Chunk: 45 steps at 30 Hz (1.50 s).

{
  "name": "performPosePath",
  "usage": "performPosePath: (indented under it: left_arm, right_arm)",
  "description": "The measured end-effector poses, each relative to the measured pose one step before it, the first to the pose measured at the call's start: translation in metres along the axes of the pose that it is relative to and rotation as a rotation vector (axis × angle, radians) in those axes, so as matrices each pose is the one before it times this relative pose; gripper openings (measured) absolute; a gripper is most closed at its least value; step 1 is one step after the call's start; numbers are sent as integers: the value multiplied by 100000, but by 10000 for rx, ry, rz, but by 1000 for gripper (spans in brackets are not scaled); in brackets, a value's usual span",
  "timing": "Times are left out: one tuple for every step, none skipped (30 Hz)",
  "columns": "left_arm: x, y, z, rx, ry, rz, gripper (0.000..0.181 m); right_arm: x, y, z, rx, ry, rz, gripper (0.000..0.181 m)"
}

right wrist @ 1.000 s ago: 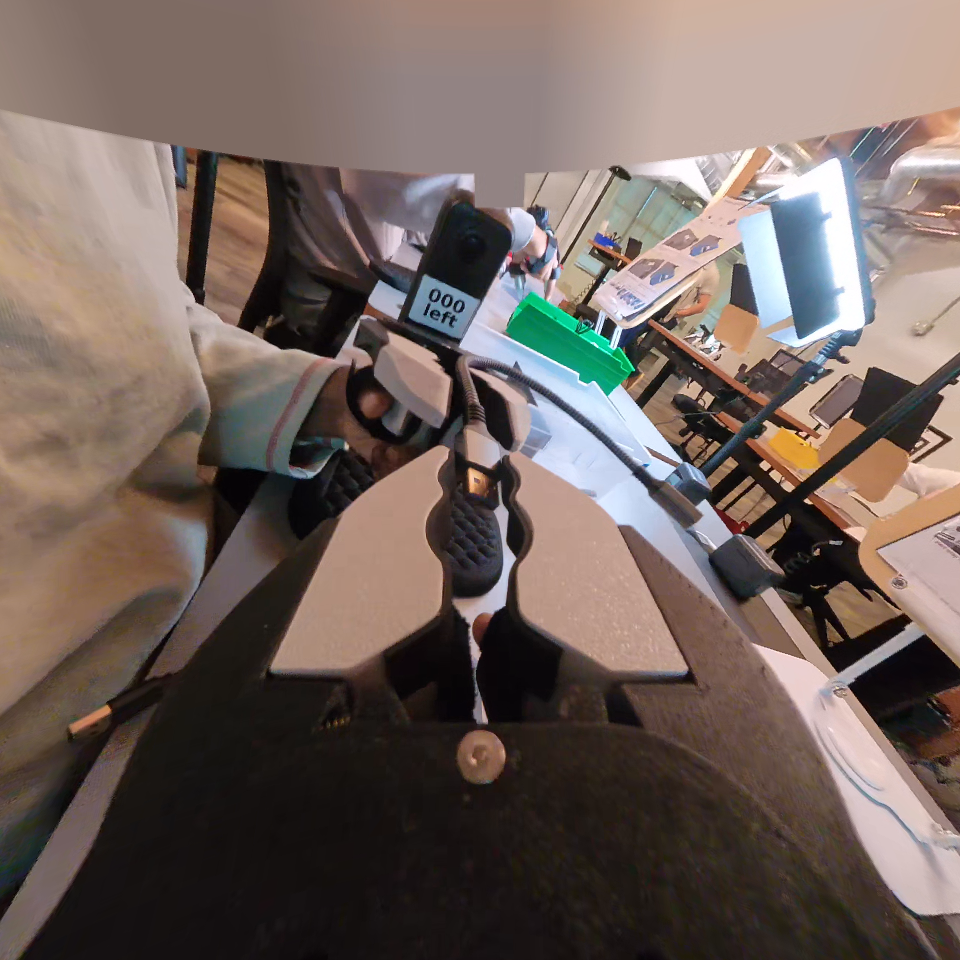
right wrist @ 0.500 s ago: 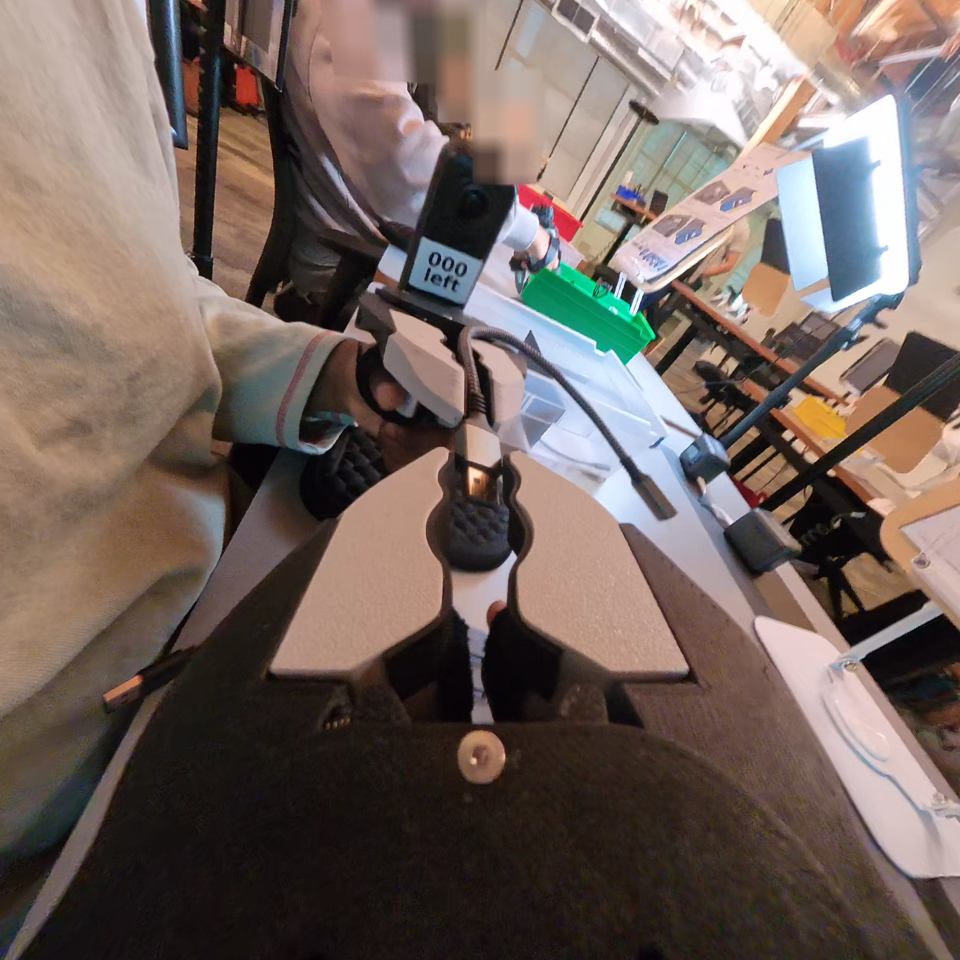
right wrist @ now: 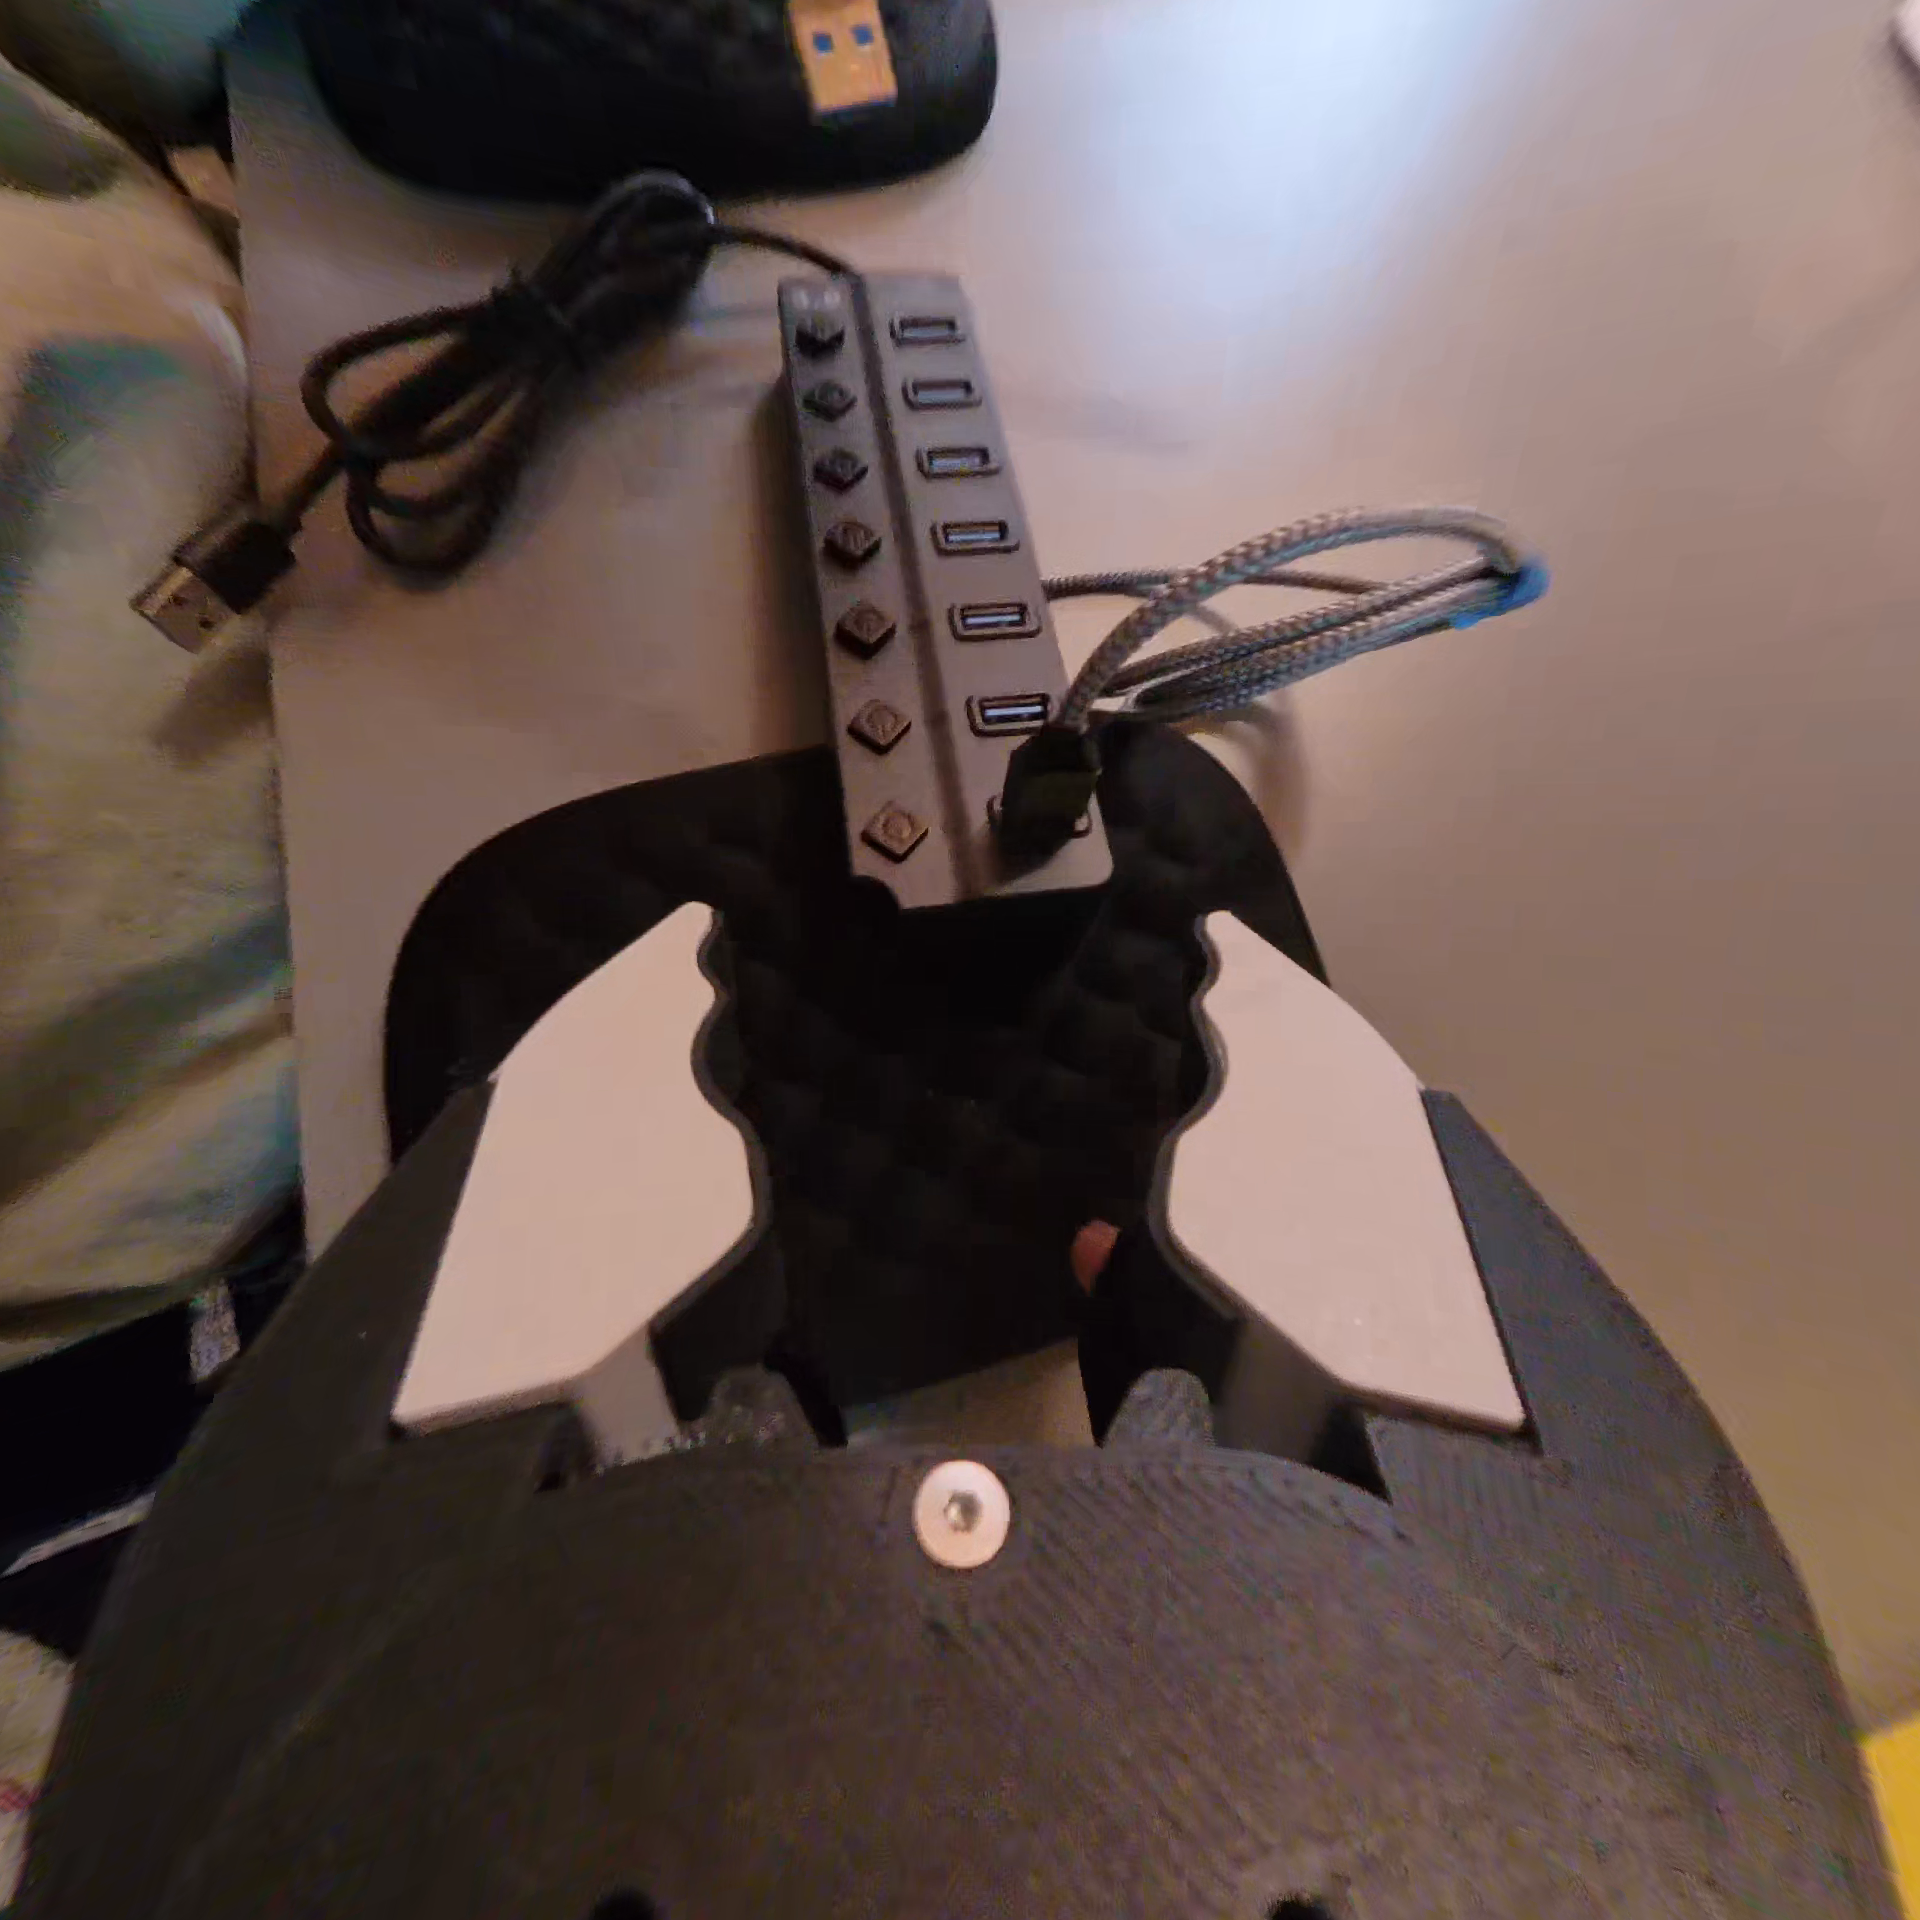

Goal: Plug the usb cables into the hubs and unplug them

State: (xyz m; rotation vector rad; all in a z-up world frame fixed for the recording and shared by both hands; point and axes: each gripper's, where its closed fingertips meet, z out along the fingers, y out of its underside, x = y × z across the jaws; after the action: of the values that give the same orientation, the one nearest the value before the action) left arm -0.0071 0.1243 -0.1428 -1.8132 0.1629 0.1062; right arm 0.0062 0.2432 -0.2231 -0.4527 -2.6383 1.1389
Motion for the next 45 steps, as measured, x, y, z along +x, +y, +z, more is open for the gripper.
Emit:
performPosePath:
  left_arm:
    - [-110,244,429,-341,273,-93,9]
    - [-144,63,423,-248,228,-69,9]
    - [-140,121,398,-319,230,-96,9]
    - [-263,244,372,-422,144,-83,9]
    - [-350,274,339,-417,37,31,9]
    - [-201,260,313,-373,105,59,9]
    - [-150,252,299,-345,116,-16,9]
    - [-96,144,267,-225,118,18,9]
    - [15,101,237,-162,178,27,10]
    - [23,50,208,-103,169,-19,10]
    - [-35,110,188,-150,119,-80,10]
    - [-40,156,148,-178,92,8,10]
    - [13,113,125,-166,94,49,10]
    - [-33,79,106,-161,40,55,10]
    - [-57,139,60,-210,4,106,10]
    - [-51,60,-6,-155,1,211,10]
    - [-7,-72,-42,-58,39,165,9]
    - [-9,-114,-44,-36,60,72,9]
    - [-92,4,-29,-112,-1,81,10]
    - [-152,117,-23,-183,-53,135,10]
    - [18,-78,-35,-47,43,117,9]
    - [30,-137,-12,-21,53,62,9]
    - [39,-110,-6,-32,43,45,9]
    - [128,21,26,-118,107,68,9]
    - [40,-72,54,-52,23,127,9]
    - [28,29,36,-114,35,106,10]
    - [3,-32,16,-79,47,58,9]
    - [-6,-4,-45,-118,60,61,10]
    - [19,-25,-91,-125,66,118,10]
    - [6,-71,-108,-133,71,100,10]
    - [8,-85,-105,-146,94,26,9]
    - [-3,-39,-22,-177,99,9,10]
    - [-15,-71,-50,-107,85,50,10]
    - [-9,-19,-4,-62,66,66,10]
    - [-5,9,28,-11,72,-14,10]
    - [-31,12,45,63,80,-64,10]
    - [-40,50,48,96,102,-176,10]
    - [-32,39,43,119,84,-100,10]
    - [18,130,91,57,37,-38,10]
    - [27,284,191,-104,-31,-16,12]
    - [61,-120,147,115,-54,39,10]
    - [54,29,160,-10,-59,92,10]
    - [83,47,188,-70,-12,84,10]
    - [39,33,223,-17,39,-6,10]
    - [-38,-8,291,83,29,-22,11]
  right_arm:
    - [70,242,830,-169,-152,-113,83]
    - [87,122,728,-122,-176,-68,83]
    - [12,-98,545,17,-256,38,83]
    - [117,-279,291,180,-191,105,80]
    - [138,-219,136,187,-125,56,80]
    - [30,-69,132,95,-133,-12,79]
    - [-19,-76,122,74,-101,-30,78]
    - [-37,-167,81,122,-83,-42,74]
    - [-172,-255,52,185,-149,-70,56]
    - [-96,-224,51,160,-67,-74,54]
    - [22,-60,54,39,33,-52,54]
    - [-21,-37,-9,-11,36,-18,54]
    - [-53,-135,-65,6,53,-23,54]
    - [-58,-229,-90,34,79,-68,54]
    - [-65,-275,-134,51,84,-91,54]
    - [-59,-264,-152,36,71,-73,53]
    - [-42,-222,-149,14,53,-42,53]
    - [-44,-220,-139,3,35,-19,53]
    - [-35,-193,-113,-7,27,-12,53]
    - [-32,-116,-85,-54,29,-17,54]
    - [-23,-73,-58,-77,35,-48,53]
    - [-21,-69,-33,-61,36,-64,54]
    - [-22,-78,-18,-46,31,-40,54]
    - [-15,-106,-32,-7,21,-34,53]
    - [-16,-81,-18,-4,20,-35,53]
    - [-21,-80,-38,20,11,-26,53]
    - [-17,-79,-18,34,6,-11,53]
    - [-10,-102,-34,62,18,-28,53]
    - [-15,-190,-46,117,25,-47,53]
    - [-34,-271,-75,163,24,-44,53]
    - [-33,-422,-95,222,31,-59,53]
    - [-38,-325,-106,137,26,-63,53]
    - [-1,-123,-88,16,25,-51,53]
    - [1,-7,-30,-6,18,-31,53]
    - [-11,10,-2,29,5,-6,52]
    - [-20,-69,-4,115,0,11,52]
    - [-28,-148,-18,151,-10,47,52]
    - [-30,-104,-9,98,3,24,52]
    - [-22,-11,4,8,22,-46,53]
    - [-74,34,13,-45,-4,-71,52]
    - [-59,197,54,-166,-11,-56,52]
    - [-67,342,93,-231,-18,-47,52]
    - [-77,355,133,-199,-26,-66,52]
    - [-40,411,146,-214,-10,-24,52]
    - [-8,469,124,-221,2,63,52]
